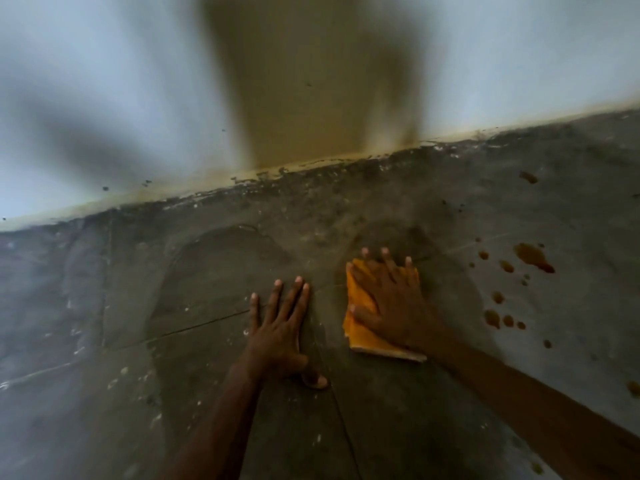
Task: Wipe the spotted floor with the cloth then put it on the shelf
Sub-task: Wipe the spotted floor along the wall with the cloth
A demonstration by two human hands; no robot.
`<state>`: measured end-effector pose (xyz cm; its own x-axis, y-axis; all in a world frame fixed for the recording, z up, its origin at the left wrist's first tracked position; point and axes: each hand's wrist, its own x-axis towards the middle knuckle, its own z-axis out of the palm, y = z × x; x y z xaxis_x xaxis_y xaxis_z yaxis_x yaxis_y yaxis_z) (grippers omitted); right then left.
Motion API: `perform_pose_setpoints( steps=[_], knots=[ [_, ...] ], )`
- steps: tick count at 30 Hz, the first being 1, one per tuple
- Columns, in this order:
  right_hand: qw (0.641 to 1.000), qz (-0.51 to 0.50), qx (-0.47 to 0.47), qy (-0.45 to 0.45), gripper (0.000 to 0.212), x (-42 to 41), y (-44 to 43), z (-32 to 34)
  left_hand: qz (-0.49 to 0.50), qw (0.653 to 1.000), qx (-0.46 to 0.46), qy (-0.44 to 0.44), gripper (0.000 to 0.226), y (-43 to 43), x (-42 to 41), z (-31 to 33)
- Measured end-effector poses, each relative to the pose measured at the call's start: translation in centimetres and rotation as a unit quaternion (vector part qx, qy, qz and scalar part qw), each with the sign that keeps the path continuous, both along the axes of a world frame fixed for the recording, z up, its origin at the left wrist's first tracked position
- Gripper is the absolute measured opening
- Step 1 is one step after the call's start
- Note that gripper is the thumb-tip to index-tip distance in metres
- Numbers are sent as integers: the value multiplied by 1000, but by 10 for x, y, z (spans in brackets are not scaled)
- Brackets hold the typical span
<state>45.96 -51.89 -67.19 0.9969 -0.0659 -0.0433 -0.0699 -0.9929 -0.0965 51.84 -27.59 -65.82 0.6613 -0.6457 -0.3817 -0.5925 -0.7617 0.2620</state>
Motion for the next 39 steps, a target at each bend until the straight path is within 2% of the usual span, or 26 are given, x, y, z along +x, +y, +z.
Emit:
perform_pose_setpoints(
  steps=[2, 4, 7, 10, 13, 15, 16, 18, 21, 23, 26, 28, 30, 32, 34, 36, 37, 39],
  knots=[
    [999, -45, -23, -11, 78, 14, -33, 1, -1, 1000, -7, -19, 154, -1, 2, -1],
    [989, -141, -48, -17, 75, 72, -60, 4, -5, 1000, -6, -17, 153, -2, 3, 0],
    [969, -242, 50, -6, 76, 153, -56, 14, 3, 999, -19, -31, 146, 0, 2, -9],
    [987, -158, 27, -29, 73, 146, -15, 13, 4, 999, -23, -43, 154, 1, 6, -10],
    [1000, -11, 9, -18, 74, 29, 29, 1, 25, 999, -27, -40, 159, 0, -1, -8],
    [999, 19, 29, 6, 74, -30, 30, 0, 36, 998, -23, -38, 157, -2, -2, -4],
    [999, 13, 26, 16, 74, -28, 20, 5, 40, 998, -25, -31, 156, -2, -2, -2],
    [998, -60, -4, 2, 73, 19, -5, 8, 46, 998, -28, -10, 155, -4, -3, 2],
    [975, -212, 65, -6, 64, 117, -20, 28, 74, 997, -25, 4, 152, 0, -8, 0],
    [973, -221, 72, 8, 62, 145, -4, 19, 96, 995, -36, 4, 154, 6, -13, -6],
    [1000, -25, -1, -14, 66, 97, 48, 6, 106, 993, -44, -11, 154, 11, -11, -3],
    [991, 135, -19, -5, 68, 27, 63, -3, 115, 992, -54, -18, 148, 9, -14, -3],
    [982, 189, -6, -6, 67, 8, 44, -1, 113, 992, -47, -14, 148, 10, -14, -2],
    [992, 121, -13, -7, 70, 46, 25, 3, 114, 992, -43, -19, 153, 13, -11, -5],
    [999, -33, 36, -6, 71, 112, 21, 12, 108, 993, -41, -4, 159, 13, -8, -3],
    [990, -121, 66, -1, 64, 159, 33, 17, 113, 993, -44, 3, 162, 10, -8, -5],
    [991, -119, 66, 1, 64, 171, 43, 16, 114, 993, -41, 1, 163, 9, -9, -7],
    [997, -55, 47, 14, 66, 164, 58, 15, 115, 993, -39, 4, 164, 9, -8, -5]
  ],
)
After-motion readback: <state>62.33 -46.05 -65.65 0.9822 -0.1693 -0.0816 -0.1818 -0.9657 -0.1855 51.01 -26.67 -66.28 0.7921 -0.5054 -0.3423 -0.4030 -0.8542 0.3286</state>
